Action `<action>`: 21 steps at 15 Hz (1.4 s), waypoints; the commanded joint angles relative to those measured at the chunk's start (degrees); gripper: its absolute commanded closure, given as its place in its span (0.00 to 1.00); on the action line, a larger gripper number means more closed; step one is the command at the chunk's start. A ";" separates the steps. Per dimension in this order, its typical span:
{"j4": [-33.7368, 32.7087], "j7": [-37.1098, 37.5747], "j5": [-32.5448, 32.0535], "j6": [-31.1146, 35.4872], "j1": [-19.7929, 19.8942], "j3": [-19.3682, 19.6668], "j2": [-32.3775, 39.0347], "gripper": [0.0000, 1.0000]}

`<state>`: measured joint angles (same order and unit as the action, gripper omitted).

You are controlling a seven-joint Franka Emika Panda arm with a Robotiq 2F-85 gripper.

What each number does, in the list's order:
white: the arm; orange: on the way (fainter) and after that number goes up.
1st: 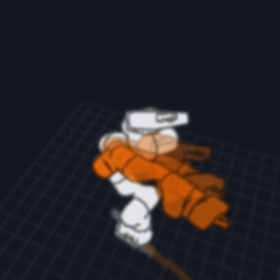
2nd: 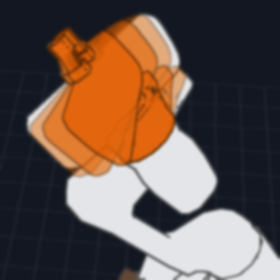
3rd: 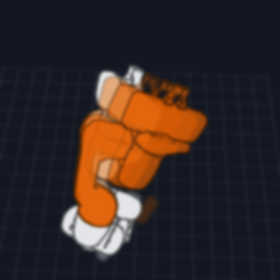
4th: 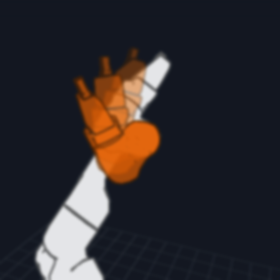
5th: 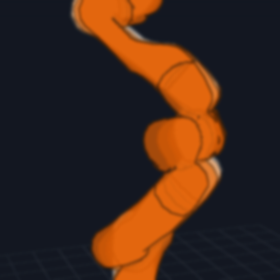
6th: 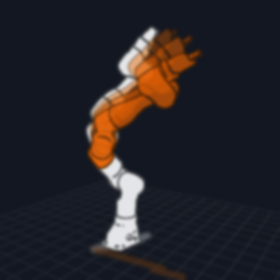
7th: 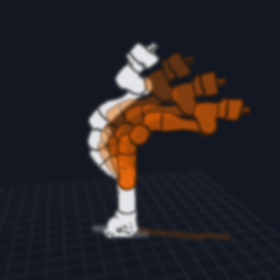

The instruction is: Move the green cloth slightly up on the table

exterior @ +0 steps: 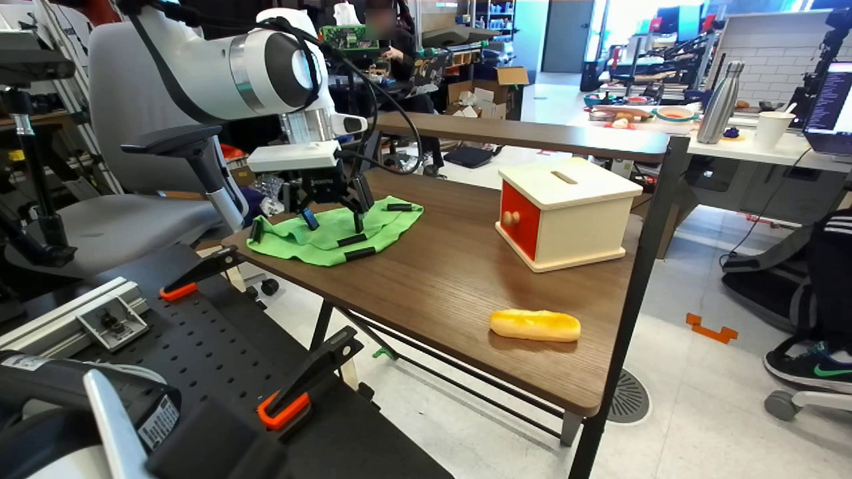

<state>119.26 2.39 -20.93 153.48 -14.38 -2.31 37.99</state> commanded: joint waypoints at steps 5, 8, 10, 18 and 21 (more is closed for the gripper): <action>-9.05 -6.31 4.11 -1.38 4.18 -0.61 4.71 0.00; -15.29 -9.08 7.96 -5.11 7.12 -1.58 7.24 0.00; -20.31 -10.34 10.14 -8.62 8.67 -1.72 9.41 0.00; -39.66 -10.26 12.70 -23.20 10.29 -0.81 19.64 0.00; -45.87 -9.77 12.78 -27.17 10.08 -0.40 22.52 0.00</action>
<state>82.07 -6.80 -9.66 130.48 -4.31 -2.89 55.29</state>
